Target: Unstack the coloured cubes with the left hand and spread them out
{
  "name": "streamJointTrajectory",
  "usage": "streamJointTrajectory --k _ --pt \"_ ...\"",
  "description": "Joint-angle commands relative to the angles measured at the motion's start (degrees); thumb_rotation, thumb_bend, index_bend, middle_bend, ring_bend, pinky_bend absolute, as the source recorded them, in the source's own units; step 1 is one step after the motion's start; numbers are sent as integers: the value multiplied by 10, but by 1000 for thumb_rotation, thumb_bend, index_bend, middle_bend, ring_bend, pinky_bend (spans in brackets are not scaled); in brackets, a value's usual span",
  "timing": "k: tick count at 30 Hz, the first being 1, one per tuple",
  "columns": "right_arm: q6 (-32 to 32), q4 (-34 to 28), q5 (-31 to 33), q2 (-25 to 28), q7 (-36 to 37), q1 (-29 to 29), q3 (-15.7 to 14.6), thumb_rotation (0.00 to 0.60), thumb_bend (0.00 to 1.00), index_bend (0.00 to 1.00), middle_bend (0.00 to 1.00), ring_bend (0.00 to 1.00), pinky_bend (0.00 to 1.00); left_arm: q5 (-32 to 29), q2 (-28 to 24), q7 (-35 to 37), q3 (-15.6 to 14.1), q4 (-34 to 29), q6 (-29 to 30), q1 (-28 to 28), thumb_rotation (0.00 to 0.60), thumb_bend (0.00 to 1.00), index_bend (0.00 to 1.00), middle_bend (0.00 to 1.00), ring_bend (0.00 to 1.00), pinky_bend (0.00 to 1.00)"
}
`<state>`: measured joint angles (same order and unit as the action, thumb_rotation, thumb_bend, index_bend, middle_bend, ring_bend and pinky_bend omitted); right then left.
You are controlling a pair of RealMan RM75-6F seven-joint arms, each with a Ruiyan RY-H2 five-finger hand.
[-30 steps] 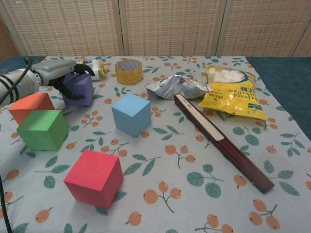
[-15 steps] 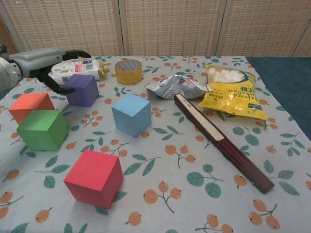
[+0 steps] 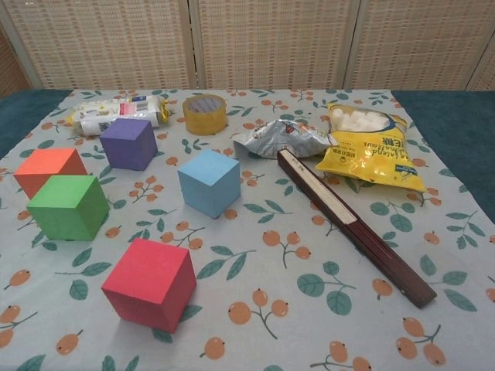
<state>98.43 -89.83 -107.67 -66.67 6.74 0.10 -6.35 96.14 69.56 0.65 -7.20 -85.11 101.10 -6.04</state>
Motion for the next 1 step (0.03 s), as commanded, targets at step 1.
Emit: streamJointTrajectory --k 1 --pt "2 -4 3 1 -4 -3 2 600 298 0 0 0 0 17 -3 -20 -14 32 -11 17 600 345 0 0 0 0"
